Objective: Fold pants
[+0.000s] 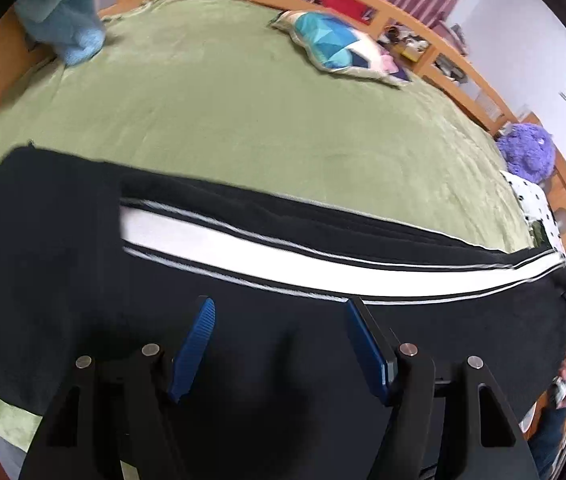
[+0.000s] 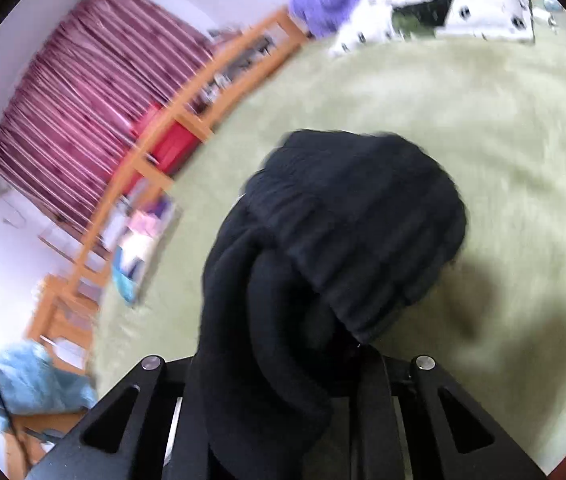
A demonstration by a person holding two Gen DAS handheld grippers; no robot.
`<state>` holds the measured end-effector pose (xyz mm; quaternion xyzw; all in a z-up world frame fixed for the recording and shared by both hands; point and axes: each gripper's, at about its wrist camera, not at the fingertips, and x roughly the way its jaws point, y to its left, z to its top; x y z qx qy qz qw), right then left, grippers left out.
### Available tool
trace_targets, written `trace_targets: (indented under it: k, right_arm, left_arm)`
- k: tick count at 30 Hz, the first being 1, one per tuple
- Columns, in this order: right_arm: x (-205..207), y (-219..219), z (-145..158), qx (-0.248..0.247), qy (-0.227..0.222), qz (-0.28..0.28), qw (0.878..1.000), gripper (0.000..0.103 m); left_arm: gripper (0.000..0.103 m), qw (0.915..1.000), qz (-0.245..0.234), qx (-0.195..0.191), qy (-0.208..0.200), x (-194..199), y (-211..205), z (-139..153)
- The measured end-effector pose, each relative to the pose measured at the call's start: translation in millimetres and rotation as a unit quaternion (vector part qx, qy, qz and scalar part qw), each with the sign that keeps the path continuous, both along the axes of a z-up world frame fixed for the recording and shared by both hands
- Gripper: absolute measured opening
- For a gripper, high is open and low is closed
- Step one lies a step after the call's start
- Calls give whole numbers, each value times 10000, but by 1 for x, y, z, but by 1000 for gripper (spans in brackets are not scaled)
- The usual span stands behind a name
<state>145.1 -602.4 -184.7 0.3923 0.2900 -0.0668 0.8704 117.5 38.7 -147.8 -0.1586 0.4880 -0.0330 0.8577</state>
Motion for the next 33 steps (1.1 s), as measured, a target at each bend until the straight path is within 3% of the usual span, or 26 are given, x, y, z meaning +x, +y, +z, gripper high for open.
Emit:
trace_targets:
  k: [3, 4, 5, 6, 8, 10, 11, 15, 19, 21, 24, 28, 31, 32, 33]
  right_arm:
    - [-17, -30, 35, -987, -70, -423, 9942, 18]
    - [-25, -48, 38, -1070, 8, -706, 9917, 19]
    - [-28, -64, 36, -1164, 200, -888, 9890, 23]
    - [-26, -76, 31, -1336, 544, -863, 9858, 34]
    - [-14, -96, 0, -1182, 1480, -610, 9800, 37]
    - [-15, -97, -28, -1143, 1876, -629, 9735, 38]
    - [-22, -93, -40, -1272, 2012, -675, 9689, 41]
    - [-58, -78, -46, -1180, 1792, -1001, 9716, 44]
    - [-77, -62, -36, -1221, 1847, -1129, 9686, 47]
    - [-97, -54, -27, -1363, 1806, -1178, 9669, 48]
    - [-122, -35, -11, -1396, 1640, -1008, 9713, 53]
    - [-134, -4, 2, -1643, 1634, -685, 9704, 54]
    - [-135, 21, 5, -1770, 1644, -332, 9698, 56]
    - [-134, 29, 5, -1813, 1656, -251, 9691, 57]
    - [-134, 36, 4, -1861, 1664, -195, 9681, 58]
  left_arm:
    - [65, 9998, -67, 37, -203, -6, 1, 12]
    - [65, 9997, -65, 31, -231, -9, 4, 14]
    - [65, 9997, -44, -7, -252, -12, 9, 14]
    - [66, 9997, -19, -37, -242, -14, 15, 13]
    - [66, 9998, 72, -13, -169, -17, 25, 8]
    - [66, 9996, 274, 86, -47, -21, 39, 3]
    - [66, 9991, 408, 116, 15, -24, 48, 0]
    - [66, 9982, 597, 23, 55, -41, 82, -9]
    - [66, 9998, -155, -148, 31, -55, 70, -10]
    - [74, 9975, -679, -168, -39, -56, 45, -8]
    - [76, 9915, -1274, -148, -231, -54, -7, -10]
    - [78, 9876, -1515, 364, -180, -44, -60, -26]
    - [77, 9839, -1275, 1241, -152, -39, -87, -43]
    - [72, 9806, -1172, 1567, -139, -36, -92, -49]
    - [44, 9768, -1057, 1861, -124, -35, -95, -53]
